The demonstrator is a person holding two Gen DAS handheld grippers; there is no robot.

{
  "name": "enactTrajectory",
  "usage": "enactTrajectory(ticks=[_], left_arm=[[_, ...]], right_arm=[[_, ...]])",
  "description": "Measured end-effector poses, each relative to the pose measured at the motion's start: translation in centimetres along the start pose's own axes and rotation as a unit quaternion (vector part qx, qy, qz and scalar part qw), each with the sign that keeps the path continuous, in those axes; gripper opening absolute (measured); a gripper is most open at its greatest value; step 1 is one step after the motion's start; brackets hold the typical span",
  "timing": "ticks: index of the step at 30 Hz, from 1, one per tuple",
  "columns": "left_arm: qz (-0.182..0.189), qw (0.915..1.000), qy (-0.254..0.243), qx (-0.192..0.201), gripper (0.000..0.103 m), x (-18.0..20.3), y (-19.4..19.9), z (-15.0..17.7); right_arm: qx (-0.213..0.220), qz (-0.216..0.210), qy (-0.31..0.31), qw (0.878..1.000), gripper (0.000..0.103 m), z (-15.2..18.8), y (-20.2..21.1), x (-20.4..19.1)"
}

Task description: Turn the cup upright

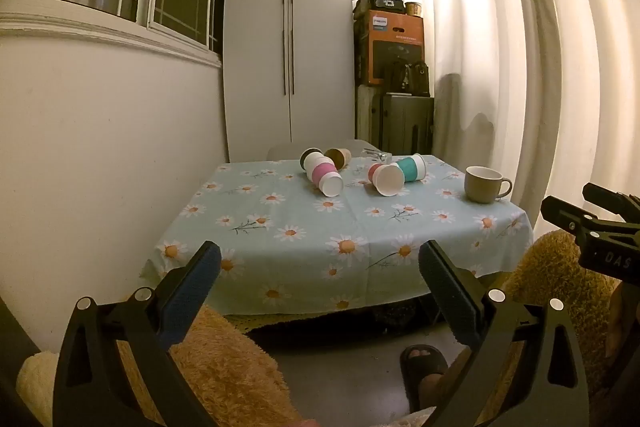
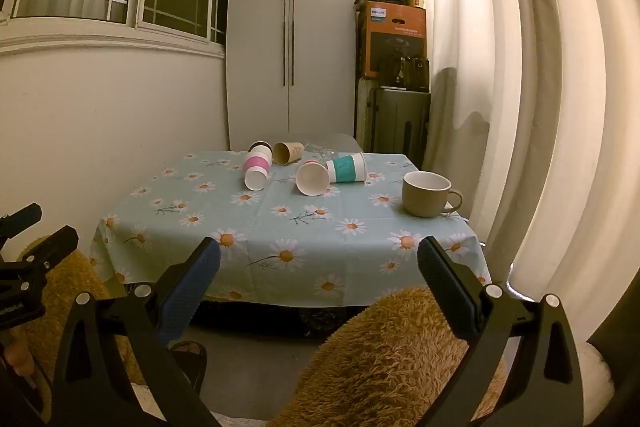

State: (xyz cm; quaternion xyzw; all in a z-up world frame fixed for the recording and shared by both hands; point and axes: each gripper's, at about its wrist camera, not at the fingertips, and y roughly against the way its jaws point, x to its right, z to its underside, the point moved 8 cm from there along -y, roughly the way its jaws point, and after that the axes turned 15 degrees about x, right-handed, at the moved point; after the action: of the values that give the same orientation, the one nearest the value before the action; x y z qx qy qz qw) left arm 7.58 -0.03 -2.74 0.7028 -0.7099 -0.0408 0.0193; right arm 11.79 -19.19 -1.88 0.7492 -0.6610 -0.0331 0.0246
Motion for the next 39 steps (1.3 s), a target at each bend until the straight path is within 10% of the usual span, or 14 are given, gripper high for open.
enactTrajectory(ticks=[39], left_arm=[[-0.002,1.0000,-0.006,0.002,0.097,0.2,0.0,0.0]], right_arm=[[-0.003,-0.003,0.004,1.000,0.098,0.3,-0.2,-0.5]])
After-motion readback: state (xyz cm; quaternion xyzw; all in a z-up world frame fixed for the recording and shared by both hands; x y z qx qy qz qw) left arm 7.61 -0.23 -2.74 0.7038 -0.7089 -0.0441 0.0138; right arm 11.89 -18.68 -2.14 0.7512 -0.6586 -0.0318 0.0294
